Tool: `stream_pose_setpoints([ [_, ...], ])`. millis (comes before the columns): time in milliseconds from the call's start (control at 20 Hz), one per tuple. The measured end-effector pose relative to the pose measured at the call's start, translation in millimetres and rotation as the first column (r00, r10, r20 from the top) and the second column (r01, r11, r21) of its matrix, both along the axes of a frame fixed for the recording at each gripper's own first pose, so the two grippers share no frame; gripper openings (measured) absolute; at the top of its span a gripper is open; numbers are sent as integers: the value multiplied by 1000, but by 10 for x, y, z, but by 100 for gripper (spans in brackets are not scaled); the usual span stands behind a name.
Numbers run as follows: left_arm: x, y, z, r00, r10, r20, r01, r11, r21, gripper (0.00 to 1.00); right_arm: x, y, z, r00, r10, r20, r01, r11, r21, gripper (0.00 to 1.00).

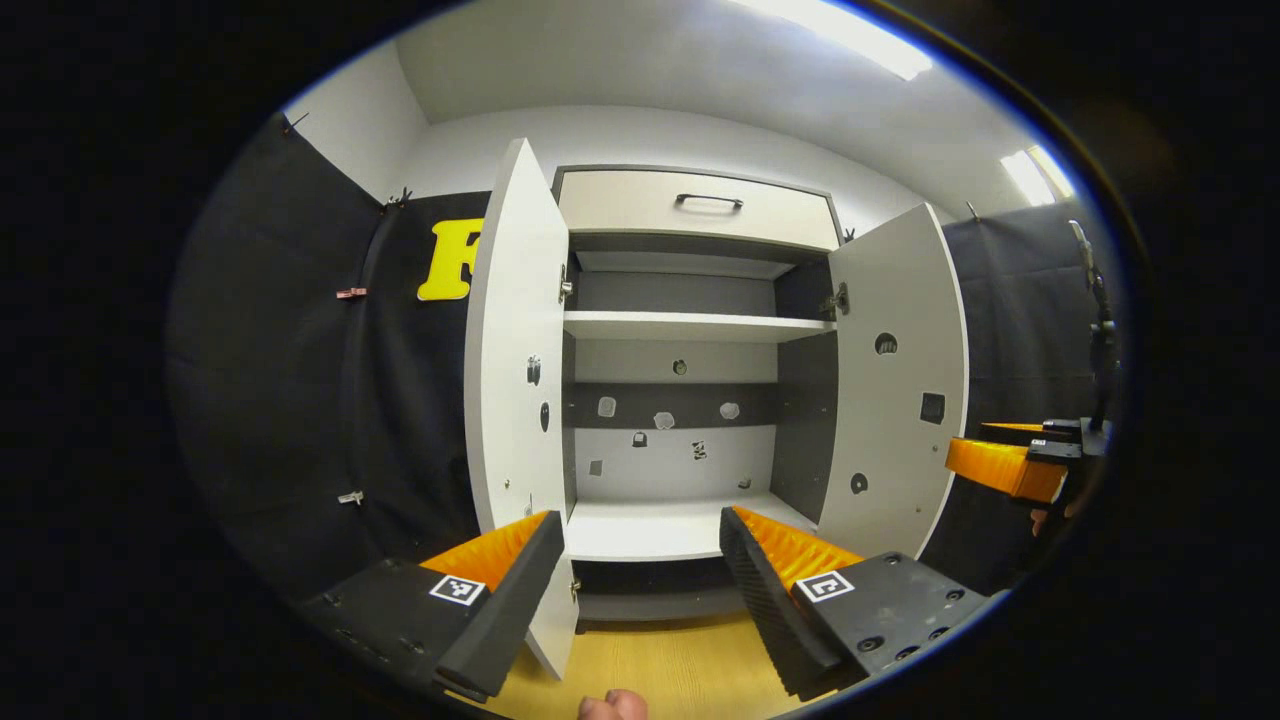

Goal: Open the right door of the double-door shoe cabinet with the right hand, and open the left door with the left hand.

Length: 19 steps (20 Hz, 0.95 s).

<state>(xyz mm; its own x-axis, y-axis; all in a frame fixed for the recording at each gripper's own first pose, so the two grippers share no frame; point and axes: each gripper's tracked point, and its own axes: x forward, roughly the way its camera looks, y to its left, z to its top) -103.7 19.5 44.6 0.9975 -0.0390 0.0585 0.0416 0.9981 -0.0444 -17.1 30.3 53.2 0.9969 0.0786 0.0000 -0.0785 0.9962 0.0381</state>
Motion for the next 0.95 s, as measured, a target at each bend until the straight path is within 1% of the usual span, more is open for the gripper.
stream_pose_setpoints([
  [950,-34,26,-38,1000,-7,-9,7,1000,9,97,-32,75,7,1000,8,0,-8,1000,1,96],
])
